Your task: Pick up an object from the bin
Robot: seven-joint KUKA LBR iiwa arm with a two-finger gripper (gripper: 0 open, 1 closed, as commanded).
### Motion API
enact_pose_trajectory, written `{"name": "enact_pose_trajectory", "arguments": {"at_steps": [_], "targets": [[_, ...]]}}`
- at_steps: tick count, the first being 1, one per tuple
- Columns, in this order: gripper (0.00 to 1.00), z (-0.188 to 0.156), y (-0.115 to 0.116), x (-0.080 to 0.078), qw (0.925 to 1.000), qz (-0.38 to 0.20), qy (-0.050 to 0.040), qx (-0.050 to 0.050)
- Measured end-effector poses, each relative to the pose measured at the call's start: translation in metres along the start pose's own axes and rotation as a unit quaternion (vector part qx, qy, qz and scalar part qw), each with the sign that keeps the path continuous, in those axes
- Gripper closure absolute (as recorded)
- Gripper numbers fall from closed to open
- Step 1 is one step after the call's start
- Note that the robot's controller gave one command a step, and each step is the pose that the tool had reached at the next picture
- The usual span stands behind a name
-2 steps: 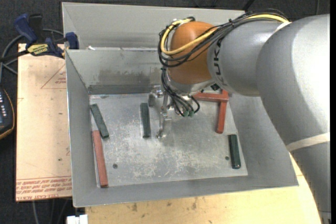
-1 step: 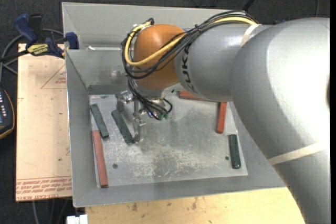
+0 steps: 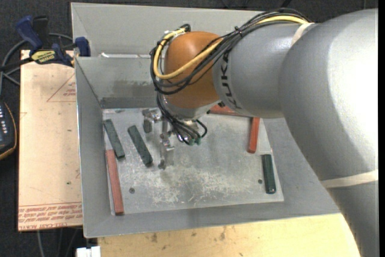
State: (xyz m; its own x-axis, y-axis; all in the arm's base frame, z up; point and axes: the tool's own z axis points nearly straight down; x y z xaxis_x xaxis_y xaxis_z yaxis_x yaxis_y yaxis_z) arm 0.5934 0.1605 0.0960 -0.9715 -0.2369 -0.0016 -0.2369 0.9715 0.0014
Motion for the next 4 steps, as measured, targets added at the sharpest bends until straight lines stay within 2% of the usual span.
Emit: {"name": "enact_pose_trajectory", "arguments": {"at_steps": [1,2,3,4], "targets": [[0.0,0.028,0.013,0.011,1.0,0.008,0.0013,0.0],[1.0,0.026,0.012,0.01,1.0,0.009,0.0,0.0],[0.0,0.026,0.012,0.01,1.0,0.01,-0.0001,0.0],[0.0,0.025,-0.002,-0.036,0.9899,-0.142,-0.0021,0.0]]}}
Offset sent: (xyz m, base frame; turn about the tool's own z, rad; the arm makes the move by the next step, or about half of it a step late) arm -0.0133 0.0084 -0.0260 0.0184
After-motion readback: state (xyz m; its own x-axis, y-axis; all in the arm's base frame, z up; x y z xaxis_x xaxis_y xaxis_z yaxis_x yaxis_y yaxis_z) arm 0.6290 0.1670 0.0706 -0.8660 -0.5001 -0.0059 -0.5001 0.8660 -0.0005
